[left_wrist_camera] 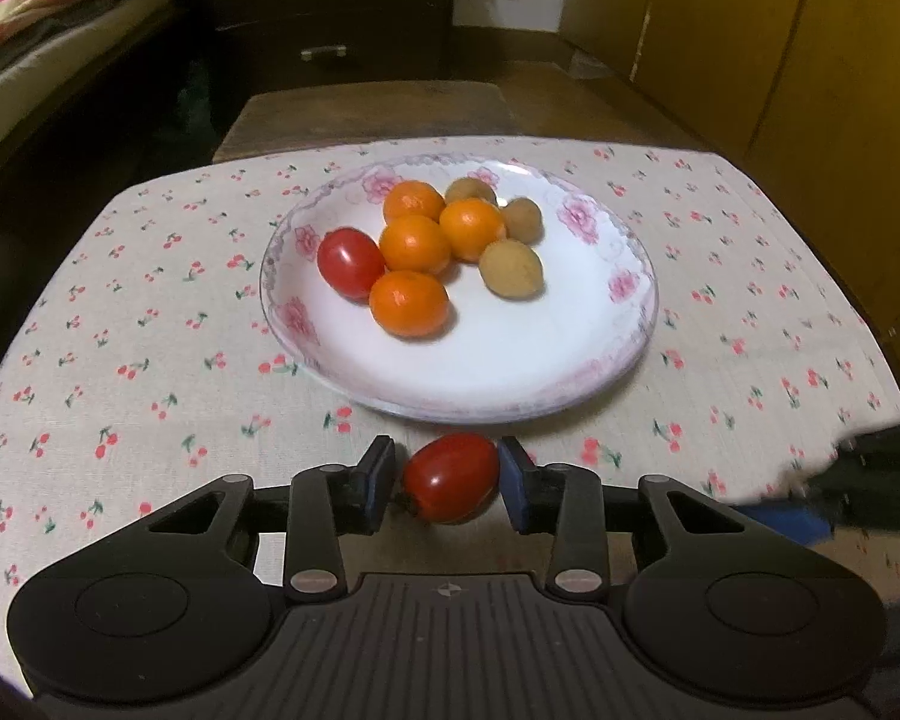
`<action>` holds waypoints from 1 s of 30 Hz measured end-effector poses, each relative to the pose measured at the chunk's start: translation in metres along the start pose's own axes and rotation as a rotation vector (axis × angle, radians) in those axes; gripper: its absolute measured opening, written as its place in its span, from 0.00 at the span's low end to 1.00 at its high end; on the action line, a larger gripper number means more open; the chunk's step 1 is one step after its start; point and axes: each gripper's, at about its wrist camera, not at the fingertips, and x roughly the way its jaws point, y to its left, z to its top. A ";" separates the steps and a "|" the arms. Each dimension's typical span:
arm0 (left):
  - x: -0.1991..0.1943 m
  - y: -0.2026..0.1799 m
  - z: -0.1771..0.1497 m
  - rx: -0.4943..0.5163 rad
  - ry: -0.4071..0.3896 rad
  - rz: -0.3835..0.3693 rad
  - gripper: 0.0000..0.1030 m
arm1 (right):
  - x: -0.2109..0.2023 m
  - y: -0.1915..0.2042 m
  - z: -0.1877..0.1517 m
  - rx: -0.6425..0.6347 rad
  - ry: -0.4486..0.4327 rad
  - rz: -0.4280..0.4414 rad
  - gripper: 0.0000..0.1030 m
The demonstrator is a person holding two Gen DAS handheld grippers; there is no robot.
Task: Organize fruits
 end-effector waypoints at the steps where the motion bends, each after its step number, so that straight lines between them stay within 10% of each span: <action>1: -0.002 0.000 -0.002 0.006 0.003 0.000 0.40 | 0.000 0.000 0.001 0.000 -0.002 0.001 0.29; 30: -0.035 -0.006 -0.043 0.049 0.028 -0.006 0.49 | -0.001 0.012 -0.019 -0.030 0.028 -0.006 0.29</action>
